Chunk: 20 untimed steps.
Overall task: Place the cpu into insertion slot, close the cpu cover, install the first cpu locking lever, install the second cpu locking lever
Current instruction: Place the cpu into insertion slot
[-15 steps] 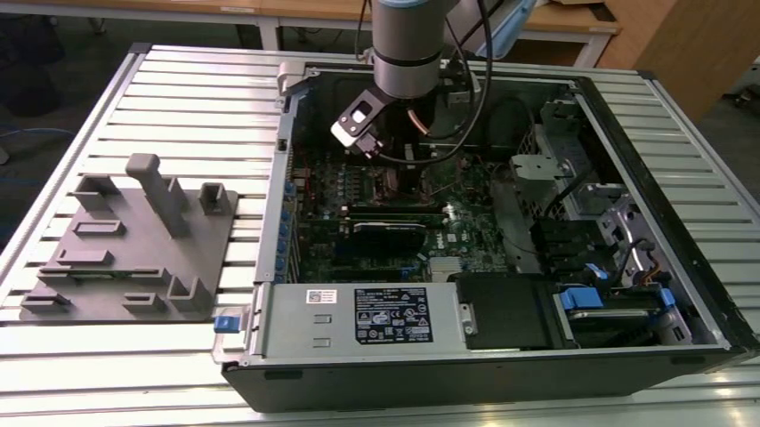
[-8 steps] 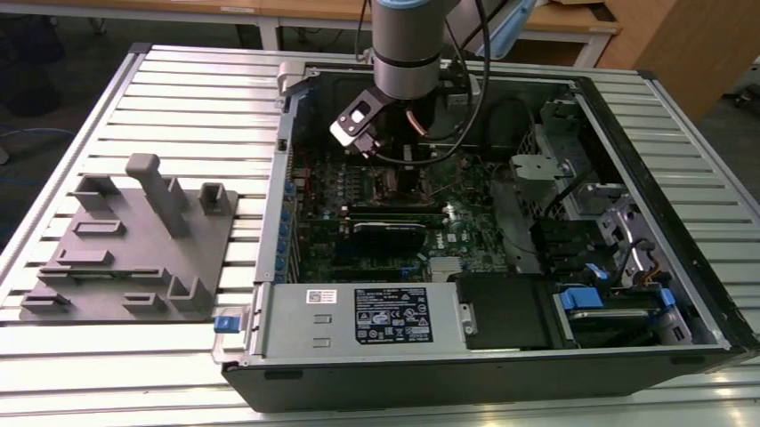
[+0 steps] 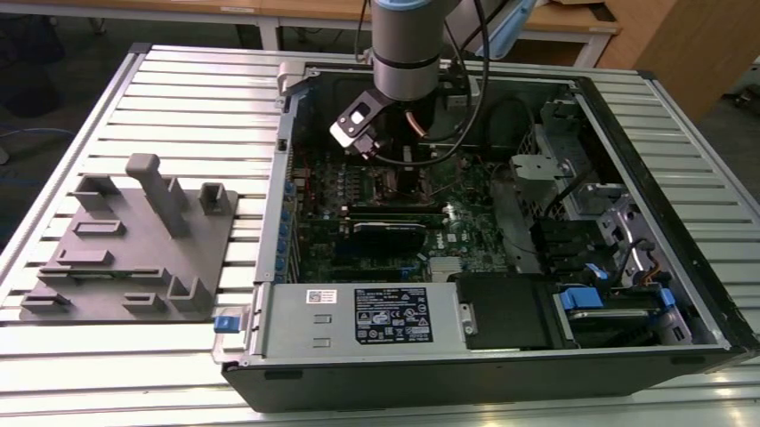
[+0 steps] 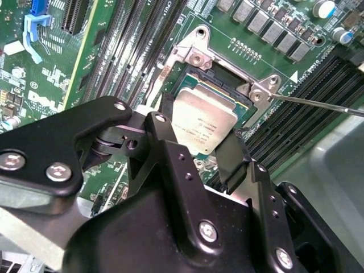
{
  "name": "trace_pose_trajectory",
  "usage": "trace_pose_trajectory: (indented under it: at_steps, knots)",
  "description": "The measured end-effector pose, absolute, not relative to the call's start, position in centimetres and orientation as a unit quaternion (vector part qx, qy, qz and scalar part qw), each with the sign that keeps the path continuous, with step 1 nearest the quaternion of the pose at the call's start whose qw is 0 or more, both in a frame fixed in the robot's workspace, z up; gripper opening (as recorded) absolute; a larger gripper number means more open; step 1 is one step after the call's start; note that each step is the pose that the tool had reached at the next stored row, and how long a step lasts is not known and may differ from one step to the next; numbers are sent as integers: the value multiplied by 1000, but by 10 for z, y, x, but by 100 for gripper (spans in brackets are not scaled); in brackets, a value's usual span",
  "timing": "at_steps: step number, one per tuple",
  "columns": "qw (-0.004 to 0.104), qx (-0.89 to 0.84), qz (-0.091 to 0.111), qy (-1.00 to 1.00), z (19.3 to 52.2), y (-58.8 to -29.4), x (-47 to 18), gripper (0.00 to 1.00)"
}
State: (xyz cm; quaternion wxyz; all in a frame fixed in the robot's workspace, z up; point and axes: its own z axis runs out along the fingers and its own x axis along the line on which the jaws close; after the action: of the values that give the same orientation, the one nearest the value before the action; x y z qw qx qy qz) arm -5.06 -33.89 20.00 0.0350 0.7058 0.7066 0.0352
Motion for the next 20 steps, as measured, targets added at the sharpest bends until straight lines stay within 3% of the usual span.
trace_pose_trajectory:
  at_steps: [20]
  knots:
    - [37,706,33,706,195,-335,-52,54]
